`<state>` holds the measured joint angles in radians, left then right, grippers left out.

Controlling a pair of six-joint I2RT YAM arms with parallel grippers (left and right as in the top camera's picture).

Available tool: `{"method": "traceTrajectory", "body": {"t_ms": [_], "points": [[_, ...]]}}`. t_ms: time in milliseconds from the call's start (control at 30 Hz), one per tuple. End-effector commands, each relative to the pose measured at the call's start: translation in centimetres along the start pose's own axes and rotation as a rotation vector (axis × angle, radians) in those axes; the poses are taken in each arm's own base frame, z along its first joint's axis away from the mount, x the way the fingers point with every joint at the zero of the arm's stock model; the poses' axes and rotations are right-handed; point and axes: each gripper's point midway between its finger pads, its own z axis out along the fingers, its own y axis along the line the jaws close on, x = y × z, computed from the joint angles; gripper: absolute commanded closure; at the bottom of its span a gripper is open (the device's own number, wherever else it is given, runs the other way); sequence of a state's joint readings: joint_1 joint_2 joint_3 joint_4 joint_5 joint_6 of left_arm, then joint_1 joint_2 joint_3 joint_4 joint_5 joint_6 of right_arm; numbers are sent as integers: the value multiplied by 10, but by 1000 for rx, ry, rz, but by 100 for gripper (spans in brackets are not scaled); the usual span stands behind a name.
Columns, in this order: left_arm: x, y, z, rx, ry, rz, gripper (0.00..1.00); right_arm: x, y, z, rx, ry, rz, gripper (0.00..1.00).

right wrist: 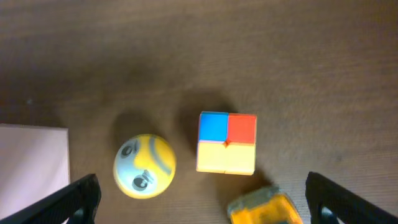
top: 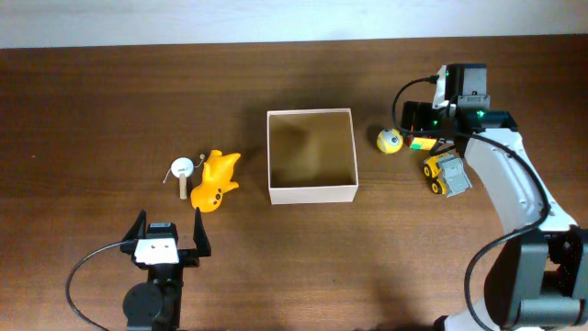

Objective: Pack container
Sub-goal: 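Move the right gripper over the Rubik's cube, then lower the right gripper and grasp the Rubik's cube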

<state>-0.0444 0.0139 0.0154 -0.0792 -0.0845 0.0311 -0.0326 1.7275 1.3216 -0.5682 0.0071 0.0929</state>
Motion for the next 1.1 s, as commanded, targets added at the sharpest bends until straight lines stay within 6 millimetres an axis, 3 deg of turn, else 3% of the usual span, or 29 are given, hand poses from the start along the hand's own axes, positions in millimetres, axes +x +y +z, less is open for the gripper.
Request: {"method": "traceTrajectory", "body": {"t_ms": [0,467,800,967,1067], "points": [[1,-2,0,11,-3,15,1,-4,-13,16,16,3,-6,1],[1,-2,0,11,-3,15,1,20,-19,70,21,88,-7,0],[1,-2,0,11,-3,15,1,28,-20,94,22,103,-6,0],[1,-2,0,11,-3,15,1,26,-20,96,22,94,-7,0],[1,-2,0,11,-3,15,1,26,-21,97,22,91,-6,6]]}}
